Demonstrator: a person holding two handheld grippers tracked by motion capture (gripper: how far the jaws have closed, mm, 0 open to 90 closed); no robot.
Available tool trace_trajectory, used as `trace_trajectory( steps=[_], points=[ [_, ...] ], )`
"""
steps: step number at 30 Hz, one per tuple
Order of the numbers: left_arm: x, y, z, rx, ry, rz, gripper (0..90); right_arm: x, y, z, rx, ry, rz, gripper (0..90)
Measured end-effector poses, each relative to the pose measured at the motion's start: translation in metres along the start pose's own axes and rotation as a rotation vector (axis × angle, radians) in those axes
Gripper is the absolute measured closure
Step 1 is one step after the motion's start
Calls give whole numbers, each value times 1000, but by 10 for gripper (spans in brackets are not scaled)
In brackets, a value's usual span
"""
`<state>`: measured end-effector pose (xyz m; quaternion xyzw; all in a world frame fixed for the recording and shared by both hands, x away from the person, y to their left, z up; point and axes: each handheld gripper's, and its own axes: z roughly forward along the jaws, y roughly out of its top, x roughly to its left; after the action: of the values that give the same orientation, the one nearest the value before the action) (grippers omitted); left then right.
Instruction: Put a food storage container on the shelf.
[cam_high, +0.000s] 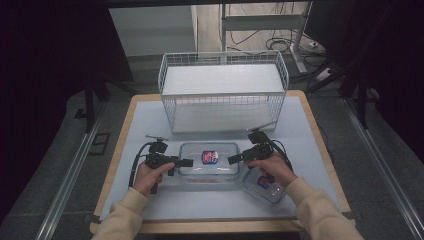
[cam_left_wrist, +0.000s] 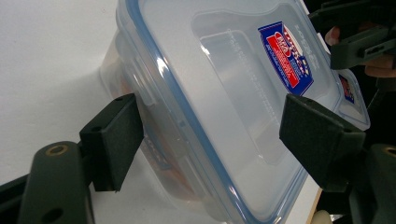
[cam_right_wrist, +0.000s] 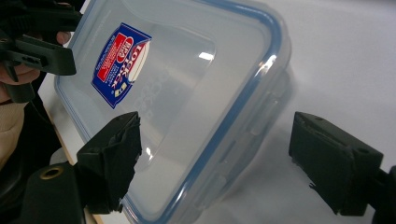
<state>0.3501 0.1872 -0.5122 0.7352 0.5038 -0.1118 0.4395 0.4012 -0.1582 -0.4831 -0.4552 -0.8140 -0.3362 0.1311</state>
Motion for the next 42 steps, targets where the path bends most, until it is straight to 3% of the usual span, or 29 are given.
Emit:
trace_trajectory(
  steps=[7, 12, 18, 24, 33, 42],
  points=[
    [0, 0, 0, -3, 0, 0, 220, 0, 2, 8, 38, 46, 19, 202],
    [-2, -1, 0, -7, 4, 2, 227, 2, 0, 3, 41, 36, 6, 260],
    [-6, -3, -4, -23, 19, 22, 255, 0, -5, -4, 17, 60, 1, 331],
    [-7, -8, -10, -49, 5, 34, 322, 0, -10, -10, -8, 71, -28, 403],
    [-7, -13, -17, -63, -12, 66, 382, 4, -19, -15, -54, 70, -61, 437],
    [-4, -14, -21, -64, -41, 72, 423, 7, -22, -16, -70, 62, -83, 443]
  ],
)
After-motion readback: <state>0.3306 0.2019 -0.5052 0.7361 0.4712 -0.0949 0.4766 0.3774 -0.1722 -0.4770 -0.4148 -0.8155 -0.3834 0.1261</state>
